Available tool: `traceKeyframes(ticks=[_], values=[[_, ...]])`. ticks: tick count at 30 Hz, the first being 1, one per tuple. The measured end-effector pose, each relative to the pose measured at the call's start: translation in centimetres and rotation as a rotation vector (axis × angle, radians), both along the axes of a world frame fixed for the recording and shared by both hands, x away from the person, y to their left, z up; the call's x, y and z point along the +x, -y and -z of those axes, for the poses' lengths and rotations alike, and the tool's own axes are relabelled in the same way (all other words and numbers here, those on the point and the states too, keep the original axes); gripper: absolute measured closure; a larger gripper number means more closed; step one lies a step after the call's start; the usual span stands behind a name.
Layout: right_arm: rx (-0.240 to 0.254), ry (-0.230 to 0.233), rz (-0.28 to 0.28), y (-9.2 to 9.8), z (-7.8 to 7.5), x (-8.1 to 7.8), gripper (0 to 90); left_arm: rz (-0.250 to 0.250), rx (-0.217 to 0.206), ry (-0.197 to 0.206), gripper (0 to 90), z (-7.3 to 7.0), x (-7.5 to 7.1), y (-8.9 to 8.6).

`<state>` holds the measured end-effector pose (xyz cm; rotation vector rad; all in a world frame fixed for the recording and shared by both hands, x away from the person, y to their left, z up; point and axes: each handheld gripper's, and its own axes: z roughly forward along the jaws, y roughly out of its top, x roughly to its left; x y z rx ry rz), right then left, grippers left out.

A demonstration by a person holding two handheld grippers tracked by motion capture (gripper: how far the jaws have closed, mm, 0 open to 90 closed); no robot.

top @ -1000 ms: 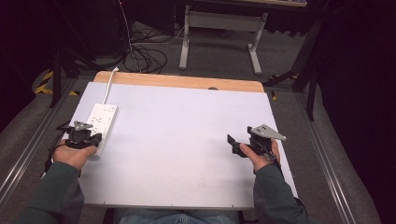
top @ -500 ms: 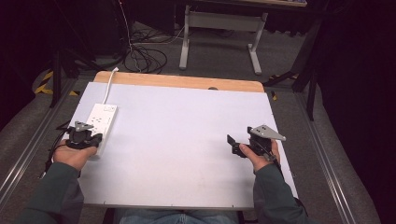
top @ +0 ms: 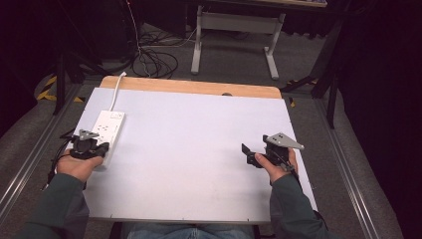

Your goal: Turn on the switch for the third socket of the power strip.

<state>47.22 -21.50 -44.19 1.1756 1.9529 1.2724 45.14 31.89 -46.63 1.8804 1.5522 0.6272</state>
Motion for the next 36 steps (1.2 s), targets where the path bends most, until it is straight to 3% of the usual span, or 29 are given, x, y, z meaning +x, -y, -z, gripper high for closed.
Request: traceKeyframes(ticks=[4, 5, 16, 24, 36], values=[[-0.005, 0.000, -0.004, 0.0, 0.0, 0.0, 12.0, -0.005, -0.010, 0.000, 90.0, 0.0, 0.0, -0.1], [-0.005, 0.000, -0.004, 0.0, 0.0, 0.0, 12.0, -0.010, -0.021, 0.018, 90.0, -0.2, 0.0, -0.2], [-0.006, 0.000, -0.003, 0.0, 0.0, 0.1, 12.0, -0.025, -0.036, 0.059, 89.9, -0.7, -0.2, -0.3], [-0.004, -0.001, -0.003, 0.0, 0.0, 0.1, 12.0, -0.023, -0.088, 0.139, 89.9, -1.6, -0.6, -0.2], [-0.004, 0.000, 0.000, 0.1, 0.0, 0.1, 12.1, -0.023, -0.119, 0.179, 89.9, -2.2, -1.1, -0.2]])
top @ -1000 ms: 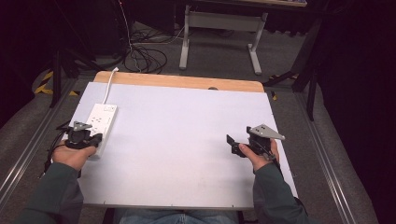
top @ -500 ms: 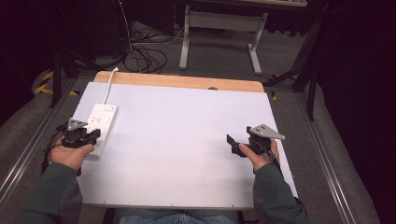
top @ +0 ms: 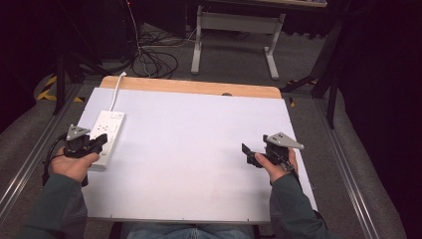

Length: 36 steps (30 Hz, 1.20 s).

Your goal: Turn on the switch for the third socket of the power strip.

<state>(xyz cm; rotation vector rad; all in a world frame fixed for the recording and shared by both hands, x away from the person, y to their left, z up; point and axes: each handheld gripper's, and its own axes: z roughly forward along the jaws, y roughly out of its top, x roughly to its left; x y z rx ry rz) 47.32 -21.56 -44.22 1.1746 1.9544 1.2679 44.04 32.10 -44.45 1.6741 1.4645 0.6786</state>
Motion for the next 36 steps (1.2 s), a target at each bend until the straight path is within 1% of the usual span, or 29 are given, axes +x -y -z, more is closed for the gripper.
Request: traceKeyframes(ticks=[4, 9, 11, 12, 16, 18, 20, 22, 25, 27, 34, 36], values=[[0.001, -0.001, 0.001, 0.0, 0.0, 0.0, 12.0, -0.015, -0.008, 0.026, 89.9, -0.3, -0.3, -0.2], [0.001, 0.000, -0.001, 0.0, 0.0, 0.0, 12.0, -0.021, -0.011, 0.055, 89.9, -0.6, -0.6, -0.3], [0.004, -0.001, 0.002, 0.0, 0.0, 0.0, 12.0, -0.025, -0.015, 0.073, 89.9, -0.8, -0.8, -0.3], [0.005, -0.001, 0.002, 0.0, 0.0, 0.0, 12.0, -0.028, -0.012, 0.083, 89.9, -0.9, -0.9, -0.3], [0.005, 0.000, 0.003, 0.0, 0.0, 0.0, 12.0, -0.049, -0.024, 0.131, 89.8, -1.3, -1.4, -0.3], [0.004, 0.000, 0.003, 0.0, 0.0, 0.0, 12.0, -0.051, -0.015, 0.153, 89.8, -1.5, -1.6, -0.3], [0.005, -0.001, 0.003, 0.0, 0.0, 0.0, 12.0, -0.058, -0.016, 0.181, 89.8, -1.7, -1.8, -0.3], [0.004, -0.001, 0.002, 0.0, 0.0, 0.0, 12.0, -0.066, -0.010, 0.202, 89.6, -1.9, -1.9, -0.3], [0.004, 0.000, 0.003, 0.0, 0.0, 0.0, 12.1, -0.080, -0.019, 0.227, 89.5, -2.1, -2.2, -0.4], [0.005, -0.001, 0.004, 0.0, 0.0, 0.0, 12.1, -0.087, -0.024, 0.239, 89.4, -2.2, -2.3, -0.5], [0.005, -0.001, 0.003, 0.0, 0.0, 0.0, 12.1, -0.093, -0.024, 0.251, 89.3, -2.3, -2.6, -0.5], [0.003, -0.001, 0.001, 0.1, 0.0, 0.0, 12.0, -0.086, -0.019, 0.252, 89.1, -2.4, -2.6, -0.5]])
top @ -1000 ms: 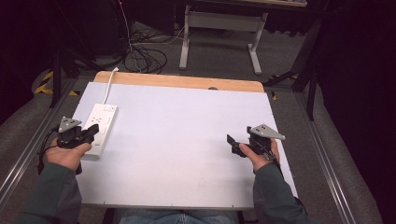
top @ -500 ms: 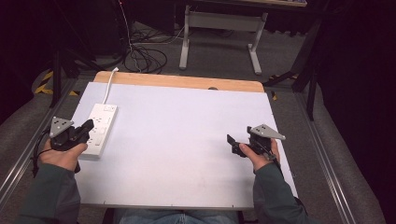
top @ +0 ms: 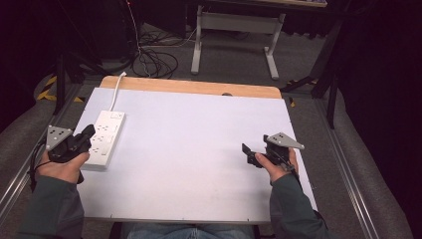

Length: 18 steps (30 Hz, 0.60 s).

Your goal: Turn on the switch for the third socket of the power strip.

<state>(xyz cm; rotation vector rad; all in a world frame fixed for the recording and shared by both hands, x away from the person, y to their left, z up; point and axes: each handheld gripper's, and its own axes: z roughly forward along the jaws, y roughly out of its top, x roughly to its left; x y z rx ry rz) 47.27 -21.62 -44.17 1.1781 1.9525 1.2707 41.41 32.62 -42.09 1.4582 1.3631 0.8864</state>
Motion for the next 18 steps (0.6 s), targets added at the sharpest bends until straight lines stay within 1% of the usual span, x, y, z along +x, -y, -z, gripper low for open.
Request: traceKeyframes(ticks=[1, 4, 10, 14, 16, 18], values=[[0.000, 0.000, 0.000, 0.00, 0.00, 0.00, 12.0, -0.003, -0.003, 0.003, 89.1, -0.03, -0.04, 0.05], [0.000, -0.001, 0.001, 0.02, 0.00, 0.00, 12.0, 0.002, 0.004, 0.007, 89.0, -0.07, -0.08, 0.05], [0.003, -0.001, 0.002, -0.01, 0.00, 0.01, 12.0, -0.006, 0.013, 0.010, 88.7, -0.01, -0.07, 0.08], [0.001, -0.002, 0.001, 0.03, 0.01, 0.02, 12.0, -0.016, 0.009, 0.022, 88.2, -0.13, -0.27, 0.04], [0.002, -0.001, 0.002, 0.04, -0.01, 0.00, 12.0, -0.019, 0.007, 0.034, 87.3, -0.18, -0.35, 0.08], [0.000, -0.001, 0.001, 0.05, 0.02, 0.03, 12.1, -0.015, 0.013, 0.034, 86.5, -0.14, -0.34, 0.20]])
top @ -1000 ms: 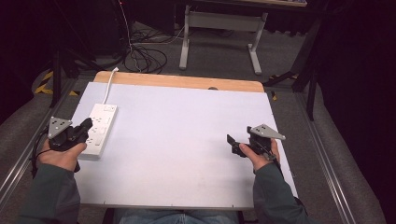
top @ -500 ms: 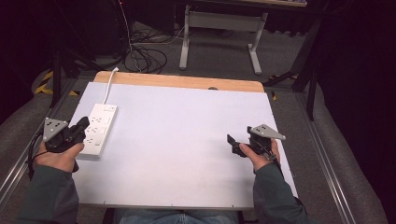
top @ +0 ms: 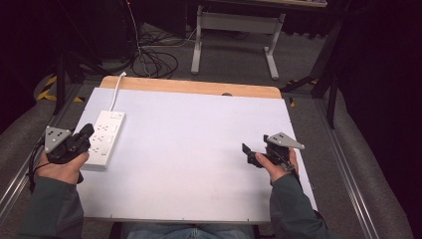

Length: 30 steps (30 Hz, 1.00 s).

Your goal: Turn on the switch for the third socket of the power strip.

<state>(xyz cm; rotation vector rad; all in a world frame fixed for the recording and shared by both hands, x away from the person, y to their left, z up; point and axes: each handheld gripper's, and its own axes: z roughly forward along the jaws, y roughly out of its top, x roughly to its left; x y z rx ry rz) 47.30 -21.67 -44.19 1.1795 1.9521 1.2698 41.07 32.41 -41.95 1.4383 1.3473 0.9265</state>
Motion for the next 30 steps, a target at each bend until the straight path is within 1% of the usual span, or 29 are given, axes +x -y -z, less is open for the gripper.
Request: traceKeyframes(ticks=[2, 4, 5, 10, 14, 16, 19, 21, 24, 26, 30], values=[[0.004, -0.001, 0.001, -0.06, 0.00, -0.01, 12.0, 0.004, 0.001, 0.004, 85.2, -0.01, 0.01, 0.13], [0.004, 0.000, -0.001, -0.07, 0.00, 0.00, 12.0, 0.005, 0.018, 0.013, 83.1, -0.09, 0.00, 0.20], [0.004, -0.002, -0.001, -0.08, 0.01, 0.01, 12.0, 0.002, 0.022, 0.013, 80.6, -0.13, -0.02, 0.23], [0.000, -0.002, -0.001, -0.07, 0.04, 0.03, 12.1, -0.009, 0.008, 0.009, 67.8, -0.12, 0.04, 0.23], [0.001, -0.003, 0.000, -0.06, 0.04, 0.03, 12.0, -0.012, 0.006, 0.011, 63.8, -0.10, 0.07, 0.16], [0.001, -0.003, -0.001, -0.04, 0.04, 0.04, 12.0, -0.010, -0.004, 0.006, 60.2, -0.06, 0.09, 0.21], [0.001, -0.003, -0.001, -0.05, 0.04, 0.04, 12.1, -0.004, 0.002, -0.008, 54.5, -0.01, 0.14, 0.13], [0.001, -0.003, -0.001, -0.04, 0.04, 0.03, 12.1, -0.011, 0.000, -0.009, 49.1, -0.01, 0.18, 0.14], [0.005, -0.003, 0.002, -0.03, 0.02, 0.03, 12.0, -0.017, -0.005, -0.013, 43.2, 0.00, 0.20, 0.18], [0.004, -0.003, 0.002, -0.03, 0.02, 0.03, 12.1, -0.019, 0.001, -0.017, 39.7, 0.00, 0.24, 0.11], [0.004, -0.002, 0.002, -0.02, 0.01, 0.02, 12.0, -0.025, -0.007, -0.019, 34.5, -0.05, 0.25, 0.04]])
